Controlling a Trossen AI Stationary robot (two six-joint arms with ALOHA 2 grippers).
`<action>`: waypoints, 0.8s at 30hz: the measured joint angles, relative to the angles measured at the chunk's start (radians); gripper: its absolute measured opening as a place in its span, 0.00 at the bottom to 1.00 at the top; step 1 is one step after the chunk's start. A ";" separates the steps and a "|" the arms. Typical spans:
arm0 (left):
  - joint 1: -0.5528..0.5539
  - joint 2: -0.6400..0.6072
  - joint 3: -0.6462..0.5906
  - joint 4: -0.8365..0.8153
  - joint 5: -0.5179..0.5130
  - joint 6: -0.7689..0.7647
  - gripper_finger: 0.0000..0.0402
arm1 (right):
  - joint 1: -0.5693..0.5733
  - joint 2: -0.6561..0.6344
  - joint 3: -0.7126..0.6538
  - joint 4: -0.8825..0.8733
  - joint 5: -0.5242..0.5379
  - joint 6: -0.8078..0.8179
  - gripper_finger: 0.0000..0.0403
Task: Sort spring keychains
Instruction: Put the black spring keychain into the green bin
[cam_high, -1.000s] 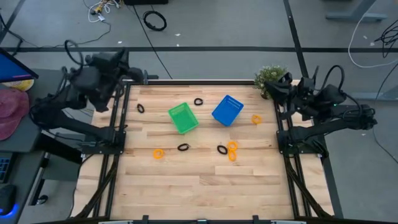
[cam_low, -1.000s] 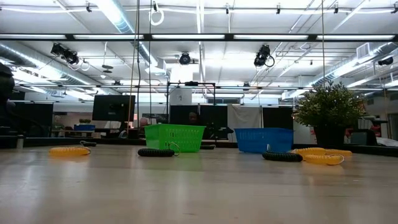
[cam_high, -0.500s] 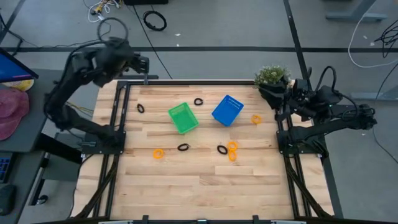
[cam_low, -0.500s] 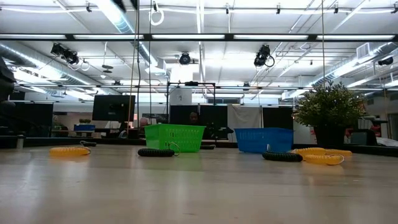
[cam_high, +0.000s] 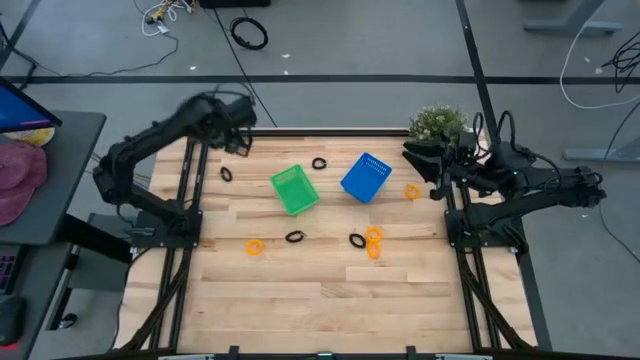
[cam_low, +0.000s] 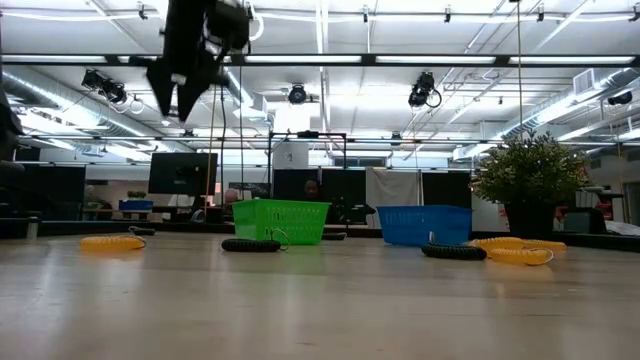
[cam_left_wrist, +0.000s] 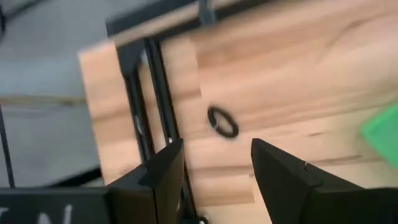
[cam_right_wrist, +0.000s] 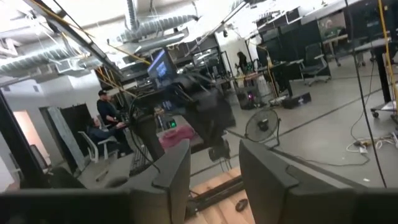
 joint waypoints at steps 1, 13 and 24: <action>0.009 -0.005 -0.054 0.044 0.018 -0.010 0.47 | 0.000 0.004 0.000 -0.001 0.000 0.002 0.35; 0.140 -0.007 -0.462 0.360 0.192 -0.202 0.47 | 0.000 0.058 0.000 -0.001 0.000 0.032 0.35; 0.225 -0.007 -0.617 0.592 0.221 -0.279 0.47 | 0.000 0.097 0.000 0.017 0.000 0.050 0.35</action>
